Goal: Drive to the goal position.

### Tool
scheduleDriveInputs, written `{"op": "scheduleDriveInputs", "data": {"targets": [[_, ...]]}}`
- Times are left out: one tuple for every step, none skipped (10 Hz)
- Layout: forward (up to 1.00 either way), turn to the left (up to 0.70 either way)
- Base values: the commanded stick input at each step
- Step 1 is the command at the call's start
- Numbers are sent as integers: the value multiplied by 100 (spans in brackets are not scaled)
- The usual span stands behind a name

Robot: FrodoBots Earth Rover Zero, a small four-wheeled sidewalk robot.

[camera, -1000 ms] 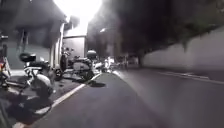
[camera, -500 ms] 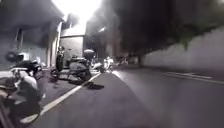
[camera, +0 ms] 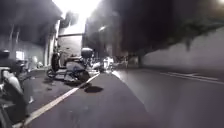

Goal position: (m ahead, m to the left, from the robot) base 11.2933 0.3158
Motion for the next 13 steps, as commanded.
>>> {"op": "scheduleDriveInputs", "data": {"targets": [[70,0],[70,0],[70,0],[70,0],[70,-9],[70,-13],[70,-13],[70,-6],[70,0],[70,0],[70,0],[70,0],[70,0]]}}
